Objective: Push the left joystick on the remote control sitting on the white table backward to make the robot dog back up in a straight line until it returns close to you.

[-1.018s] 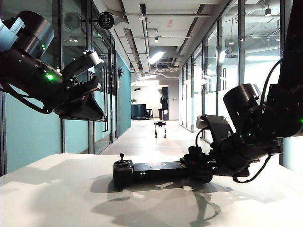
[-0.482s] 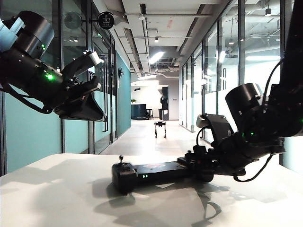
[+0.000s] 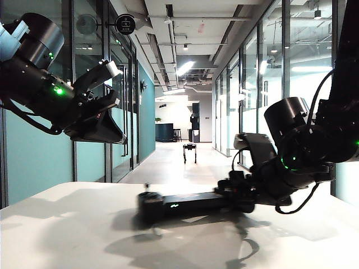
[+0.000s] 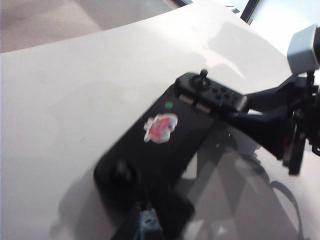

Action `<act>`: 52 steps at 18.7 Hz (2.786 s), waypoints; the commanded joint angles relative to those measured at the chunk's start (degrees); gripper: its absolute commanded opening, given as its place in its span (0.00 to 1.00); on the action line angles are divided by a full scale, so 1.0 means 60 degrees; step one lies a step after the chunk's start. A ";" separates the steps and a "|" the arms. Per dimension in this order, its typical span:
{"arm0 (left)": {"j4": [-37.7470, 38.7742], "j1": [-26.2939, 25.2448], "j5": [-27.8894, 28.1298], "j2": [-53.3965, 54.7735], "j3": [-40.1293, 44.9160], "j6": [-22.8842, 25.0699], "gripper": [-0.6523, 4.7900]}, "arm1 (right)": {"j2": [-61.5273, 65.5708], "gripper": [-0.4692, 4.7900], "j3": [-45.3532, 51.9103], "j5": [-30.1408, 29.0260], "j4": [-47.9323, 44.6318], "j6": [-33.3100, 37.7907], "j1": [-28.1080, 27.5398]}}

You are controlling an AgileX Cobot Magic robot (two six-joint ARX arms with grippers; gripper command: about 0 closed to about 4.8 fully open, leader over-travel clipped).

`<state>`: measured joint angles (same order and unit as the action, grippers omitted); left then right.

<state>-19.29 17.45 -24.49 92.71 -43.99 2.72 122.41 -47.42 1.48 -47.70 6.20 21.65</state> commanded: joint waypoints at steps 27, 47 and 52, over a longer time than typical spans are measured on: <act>-0.0215 -0.0040 -0.1078 0.5781 -0.5741 0.0597 0.11 | -0.0047 0.47 -0.0036 0.3016 -0.0357 0.0750 0.0707; 0.0827 -0.0543 -0.2408 0.7071 -0.7439 0.1563 0.11 | -0.0047 0.47 -0.0036 0.3013 -0.0306 0.0758 0.0707; 0.0914 -0.0364 -0.2761 0.7209 -0.7537 0.1800 0.11 | -0.0047 0.47 -0.0036 0.3013 -0.0310 0.0758 0.0707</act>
<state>-13.63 15.16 -40.38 135.94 -89.19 13.13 122.48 -47.42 19.22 -47.97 10.52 25.85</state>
